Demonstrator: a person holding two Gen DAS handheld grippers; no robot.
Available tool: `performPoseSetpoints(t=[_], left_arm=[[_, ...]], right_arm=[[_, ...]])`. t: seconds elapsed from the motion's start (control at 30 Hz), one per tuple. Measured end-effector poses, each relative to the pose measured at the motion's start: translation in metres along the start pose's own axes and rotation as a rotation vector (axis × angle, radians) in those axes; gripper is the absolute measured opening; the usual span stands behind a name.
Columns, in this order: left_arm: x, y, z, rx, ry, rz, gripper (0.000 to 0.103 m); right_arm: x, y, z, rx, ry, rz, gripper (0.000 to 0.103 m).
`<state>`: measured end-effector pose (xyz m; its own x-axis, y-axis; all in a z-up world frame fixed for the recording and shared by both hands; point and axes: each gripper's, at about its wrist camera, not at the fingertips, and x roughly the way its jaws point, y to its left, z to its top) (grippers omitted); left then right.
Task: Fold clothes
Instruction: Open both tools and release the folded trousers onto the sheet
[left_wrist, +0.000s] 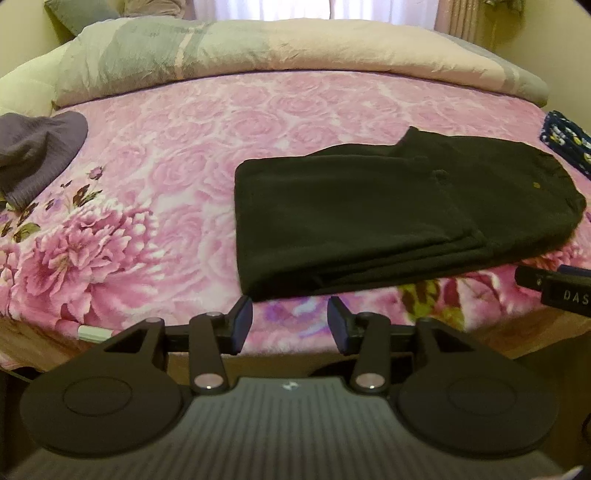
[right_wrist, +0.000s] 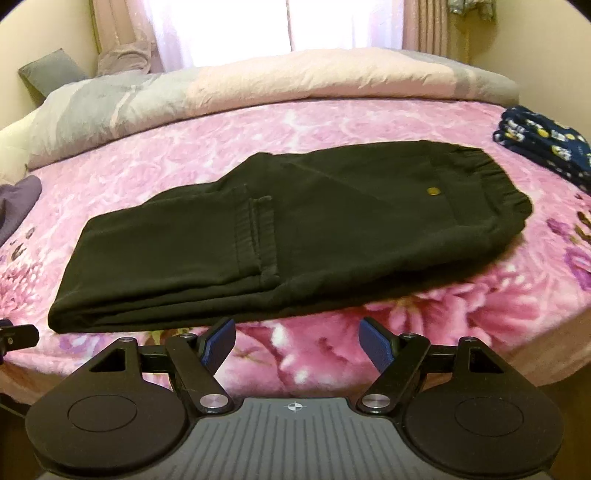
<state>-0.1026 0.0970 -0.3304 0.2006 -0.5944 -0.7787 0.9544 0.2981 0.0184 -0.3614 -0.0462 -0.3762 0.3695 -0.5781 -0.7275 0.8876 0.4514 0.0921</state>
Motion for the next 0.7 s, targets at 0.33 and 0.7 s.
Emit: performPoseSetpoints(t=[0.33,0.7], left_arm=[[-0.044,-0.010,-0.016,0.029,-0.075,-0.039,0.041],[-0.058,-0.024,-0.013,0.053,-0.108,-0.069,0.041]], right_arm=[[-0.051,-0.004,-0.013,0.023,-0.083,-0.008,0.077],[-0.067,-0.014,-0.016,0.056,-0.101,-0.023,0.077]])
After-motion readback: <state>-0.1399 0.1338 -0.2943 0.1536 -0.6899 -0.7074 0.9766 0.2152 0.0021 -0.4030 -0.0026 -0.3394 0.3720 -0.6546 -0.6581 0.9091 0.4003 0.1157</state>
